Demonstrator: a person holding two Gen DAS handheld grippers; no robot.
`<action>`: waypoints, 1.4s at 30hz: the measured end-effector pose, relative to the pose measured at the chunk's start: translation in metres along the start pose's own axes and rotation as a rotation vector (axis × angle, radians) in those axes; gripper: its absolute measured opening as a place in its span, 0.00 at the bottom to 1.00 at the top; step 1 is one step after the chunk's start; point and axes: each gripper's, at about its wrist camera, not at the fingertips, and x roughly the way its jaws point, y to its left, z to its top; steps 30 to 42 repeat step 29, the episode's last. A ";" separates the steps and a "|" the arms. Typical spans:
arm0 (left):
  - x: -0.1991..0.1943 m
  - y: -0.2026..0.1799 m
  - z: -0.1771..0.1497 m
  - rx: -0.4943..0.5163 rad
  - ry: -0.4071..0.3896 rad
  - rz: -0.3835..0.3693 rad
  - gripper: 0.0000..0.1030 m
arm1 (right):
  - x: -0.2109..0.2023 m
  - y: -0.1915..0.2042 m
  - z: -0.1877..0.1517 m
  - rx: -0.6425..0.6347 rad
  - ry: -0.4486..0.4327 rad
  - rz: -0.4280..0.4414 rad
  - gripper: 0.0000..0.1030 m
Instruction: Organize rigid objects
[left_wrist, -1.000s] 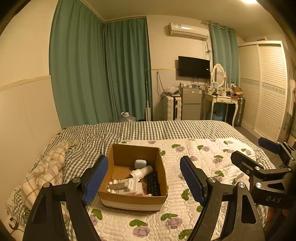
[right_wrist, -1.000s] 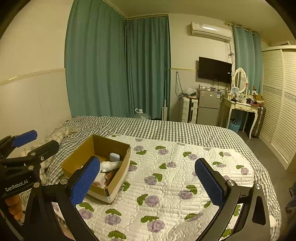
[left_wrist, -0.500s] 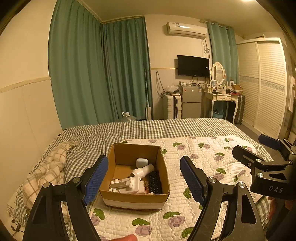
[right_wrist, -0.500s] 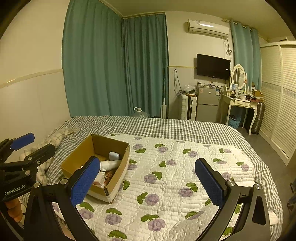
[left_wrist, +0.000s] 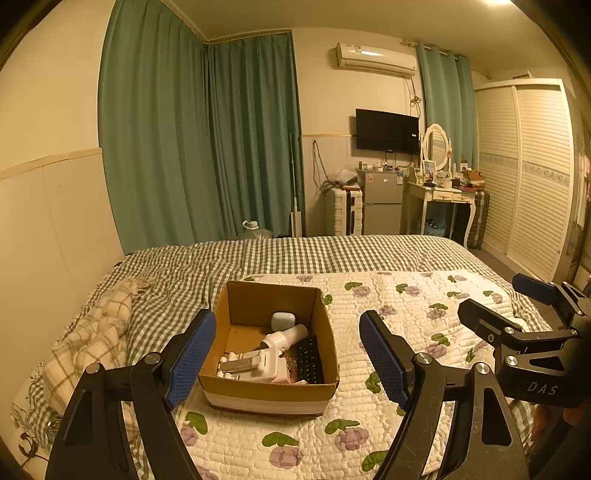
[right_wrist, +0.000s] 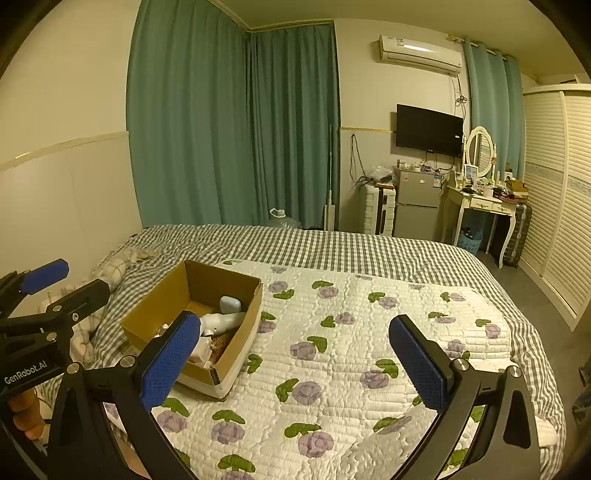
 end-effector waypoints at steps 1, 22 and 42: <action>0.000 0.000 0.000 0.001 0.000 0.000 0.81 | 0.000 0.000 0.000 0.001 -0.001 -0.001 1.00; 0.003 0.004 -0.009 -0.008 0.006 -0.003 0.81 | 0.000 0.002 0.000 -0.001 0.002 -0.001 1.00; 0.005 0.007 -0.013 -0.011 0.011 -0.007 0.81 | 0.000 0.003 -0.001 -0.002 0.002 0.000 1.00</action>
